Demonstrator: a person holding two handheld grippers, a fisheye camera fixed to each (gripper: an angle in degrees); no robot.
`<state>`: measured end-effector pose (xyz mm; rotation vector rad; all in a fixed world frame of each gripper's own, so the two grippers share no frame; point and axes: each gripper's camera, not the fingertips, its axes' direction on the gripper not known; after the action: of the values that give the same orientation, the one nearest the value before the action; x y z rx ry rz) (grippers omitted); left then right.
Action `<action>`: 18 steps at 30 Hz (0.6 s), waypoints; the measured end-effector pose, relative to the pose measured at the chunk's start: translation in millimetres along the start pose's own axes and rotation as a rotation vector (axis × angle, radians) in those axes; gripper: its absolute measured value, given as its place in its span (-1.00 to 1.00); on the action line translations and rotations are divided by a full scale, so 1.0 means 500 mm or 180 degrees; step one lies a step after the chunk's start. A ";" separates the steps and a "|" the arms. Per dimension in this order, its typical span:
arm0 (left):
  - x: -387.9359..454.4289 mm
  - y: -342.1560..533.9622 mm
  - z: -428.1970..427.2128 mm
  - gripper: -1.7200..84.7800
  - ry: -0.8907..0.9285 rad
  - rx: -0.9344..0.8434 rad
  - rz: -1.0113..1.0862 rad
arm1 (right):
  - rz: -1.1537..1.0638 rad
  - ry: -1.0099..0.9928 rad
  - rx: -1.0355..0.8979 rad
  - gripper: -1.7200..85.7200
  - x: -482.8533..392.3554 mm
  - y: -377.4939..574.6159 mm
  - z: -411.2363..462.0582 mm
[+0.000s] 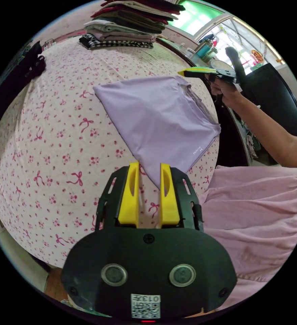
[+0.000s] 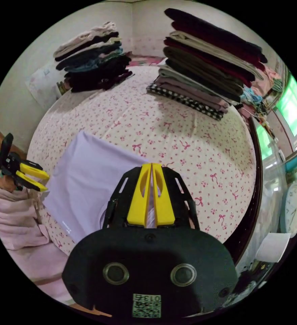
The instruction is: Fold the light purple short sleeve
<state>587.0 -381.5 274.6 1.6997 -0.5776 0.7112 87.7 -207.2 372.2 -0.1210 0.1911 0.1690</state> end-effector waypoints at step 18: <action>-0.089 0.065 -0.008 -0.71 0.0359 0.0075 -0.0533 | -0.0940 -0.0811 0.0091 -0.83 -0.199 -0.232 0.079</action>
<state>532.5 -384.7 265.2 1.6953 -0.3451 0.6904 18.9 -330.7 442.5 -0.0969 -0.0791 -0.1128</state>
